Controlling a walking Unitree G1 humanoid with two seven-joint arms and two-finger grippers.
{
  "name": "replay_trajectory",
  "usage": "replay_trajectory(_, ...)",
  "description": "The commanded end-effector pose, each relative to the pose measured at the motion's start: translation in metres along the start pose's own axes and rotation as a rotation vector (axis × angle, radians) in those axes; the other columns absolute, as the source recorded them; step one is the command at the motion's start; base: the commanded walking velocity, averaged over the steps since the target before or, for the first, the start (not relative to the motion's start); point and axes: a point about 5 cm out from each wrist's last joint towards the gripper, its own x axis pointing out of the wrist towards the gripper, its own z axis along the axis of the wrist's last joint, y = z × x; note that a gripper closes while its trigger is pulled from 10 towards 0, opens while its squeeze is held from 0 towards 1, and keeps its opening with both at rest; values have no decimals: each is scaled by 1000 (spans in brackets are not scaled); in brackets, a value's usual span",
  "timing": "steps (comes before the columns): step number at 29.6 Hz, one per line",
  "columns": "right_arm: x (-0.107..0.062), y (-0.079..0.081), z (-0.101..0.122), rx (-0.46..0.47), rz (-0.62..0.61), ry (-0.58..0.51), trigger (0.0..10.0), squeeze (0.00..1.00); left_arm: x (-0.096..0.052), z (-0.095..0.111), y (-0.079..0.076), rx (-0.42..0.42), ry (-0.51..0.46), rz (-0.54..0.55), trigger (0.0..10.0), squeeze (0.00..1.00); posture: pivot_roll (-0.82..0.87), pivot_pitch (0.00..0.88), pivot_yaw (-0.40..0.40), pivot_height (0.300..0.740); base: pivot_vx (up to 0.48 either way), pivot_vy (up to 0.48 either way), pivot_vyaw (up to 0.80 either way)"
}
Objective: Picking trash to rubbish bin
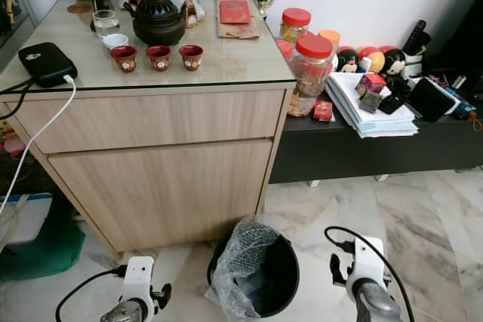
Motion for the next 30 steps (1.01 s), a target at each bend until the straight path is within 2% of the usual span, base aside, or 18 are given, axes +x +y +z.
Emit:
replay_trajectory(1,-1,-3,-1,40,-7,-14,10000,0,-2,-7,-1,16,20,1,10000,0,-119,46,-79,740,0,0,0)
replay_trajectory(11,-2,-1,-4,56,5,-17,10000,0,-3,-11,0,7,26,12,10000,0,-119,46,-79,740,0,0,0)
replay_trajectory(14,-3,-2,-7,74,-4,-11,10000,0,-5,-20,2,6,50,17,10000,0,-123,24,-75,740,0,0,0)
replay_trajectory(30,-3,0,-8,104,-15,-17,10000,0,-4,-15,3,23,41,9,10000,0,-131,0,-51,740,-263,0,0)
